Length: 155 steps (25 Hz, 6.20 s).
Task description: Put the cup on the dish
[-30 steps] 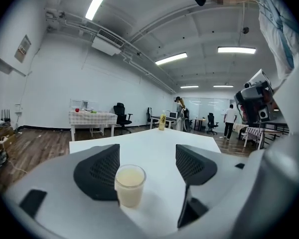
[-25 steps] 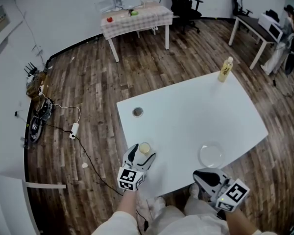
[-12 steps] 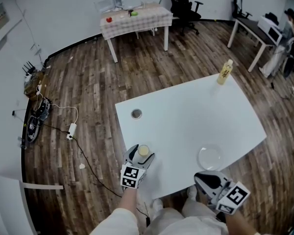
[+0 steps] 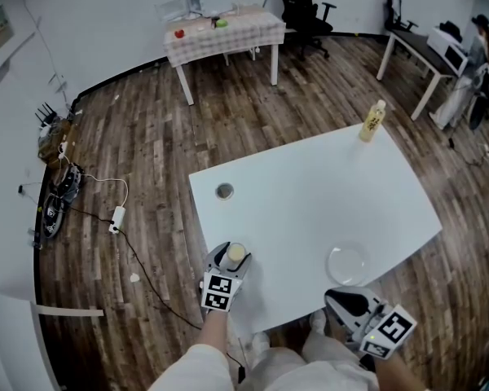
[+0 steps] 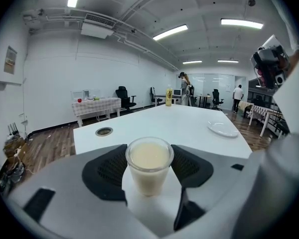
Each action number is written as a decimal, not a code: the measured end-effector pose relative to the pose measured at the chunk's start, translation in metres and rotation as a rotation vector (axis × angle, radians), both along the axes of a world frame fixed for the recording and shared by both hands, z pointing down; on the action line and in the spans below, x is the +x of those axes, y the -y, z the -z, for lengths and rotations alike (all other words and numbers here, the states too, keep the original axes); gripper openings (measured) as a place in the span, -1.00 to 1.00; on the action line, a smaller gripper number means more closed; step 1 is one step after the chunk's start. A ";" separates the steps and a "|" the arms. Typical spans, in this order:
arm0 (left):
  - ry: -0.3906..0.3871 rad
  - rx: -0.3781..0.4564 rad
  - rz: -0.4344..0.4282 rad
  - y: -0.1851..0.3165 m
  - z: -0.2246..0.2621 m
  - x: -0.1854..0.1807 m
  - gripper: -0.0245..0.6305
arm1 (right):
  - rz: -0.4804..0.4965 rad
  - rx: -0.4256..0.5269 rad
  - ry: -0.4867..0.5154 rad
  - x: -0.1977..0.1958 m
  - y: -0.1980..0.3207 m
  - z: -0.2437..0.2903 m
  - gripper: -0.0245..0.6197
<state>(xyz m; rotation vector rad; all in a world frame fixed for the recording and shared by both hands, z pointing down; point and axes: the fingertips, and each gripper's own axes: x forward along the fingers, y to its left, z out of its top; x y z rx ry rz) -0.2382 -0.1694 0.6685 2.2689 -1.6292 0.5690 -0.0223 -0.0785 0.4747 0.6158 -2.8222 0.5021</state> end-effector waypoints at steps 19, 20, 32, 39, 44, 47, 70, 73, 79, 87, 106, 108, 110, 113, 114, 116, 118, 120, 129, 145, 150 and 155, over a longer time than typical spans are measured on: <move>0.010 -0.024 -0.069 0.002 0.005 0.025 -0.11 | -0.027 0.002 0.017 0.012 0.006 0.000 -0.82; 0.009 -0.020 -0.081 0.003 0.007 0.030 -0.11 | -0.029 0.007 0.023 0.014 0.007 0.000 -0.82; -0.008 -0.012 -0.206 0.012 0.019 0.102 -0.11 | -0.076 -0.008 0.051 0.039 0.012 -0.002 -0.82; -0.021 0.006 -0.291 0.026 0.031 0.152 -0.11 | -0.124 -0.018 0.060 0.065 0.020 -0.003 -0.82; -0.027 0.008 -0.357 0.036 0.035 0.190 -0.11 | -0.159 -0.022 0.063 0.084 0.025 -0.004 -0.82; -0.035 0.014 -0.393 0.039 0.038 0.213 -0.11 | -0.179 -0.023 0.068 0.097 0.027 -0.006 -0.82; -0.040 -0.027 -0.650 0.032 0.019 0.348 -0.11 | -0.286 -0.036 0.058 0.171 0.034 -0.015 -0.82; -0.032 -0.037 -0.661 0.029 0.012 0.355 -0.11 | -0.292 -0.041 0.057 0.177 0.033 -0.017 -0.82; -0.019 -0.031 -0.673 0.029 0.005 0.364 -0.11 | -0.295 -0.042 0.055 0.184 0.034 -0.017 -0.82; -0.023 0.012 -0.692 0.027 0.001 0.367 -0.11 | -0.287 -0.038 0.049 0.184 0.033 -0.016 -0.82; -0.129 0.085 -0.667 0.025 0.047 0.356 0.08 | -0.261 -0.021 0.043 0.172 0.029 -0.007 -0.82; -0.141 0.097 -0.656 0.024 0.054 0.353 0.08 | -0.256 -0.010 0.045 0.171 0.028 -0.006 -0.82; -0.155 0.112 -0.645 0.023 0.062 0.349 0.08 | -0.252 -0.011 0.048 0.168 0.026 -0.005 -0.82; -0.164 0.139 -0.632 0.019 0.072 0.342 0.00 | -0.250 -0.009 0.050 0.163 0.023 -0.003 -0.82; -0.164 0.148 -0.630 0.017 0.076 0.339 -0.06 | -0.249 -0.006 0.051 0.161 0.022 -0.003 -0.82; -0.162 0.163 -0.626 0.015 0.082 0.336 -0.22 | -0.245 -0.005 0.054 0.158 0.021 -0.003 -0.82; -0.162 0.173 -0.624 0.011 0.088 0.334 -0.40 | -0.239 -0.003 0.057 0.156 0.019 -0.002 -0.82; -0.165 0.179 -0.623 0.008 0.093 0.332 -0.61 | -0.234 0.003 0.059 0.153 0.017 0.000 -0.82; -0.197 0.196 -0.638 -0.010 0.112 0.325 -0.92 | -0.219 0.017 0.064 0.143 0.013 0.006 -0.82; -0.277 0.245 -0.675 -0.061 0.175 0.312 -0.92 | -0.203 0.049 0.078 0.127 0.006 0.016 -0.82; -0.294 0.244 -0.679 -0.080 0.186 0.311 -0.92 | -0.191 0.051 0.076 0.121 0.001 0.017 -0.82; -0.287 0.231 -0.700 -0.099 0.193 0.308 -0.92 | -0.176 0.055 0.083 0.112 -0.008 0.019 -0.82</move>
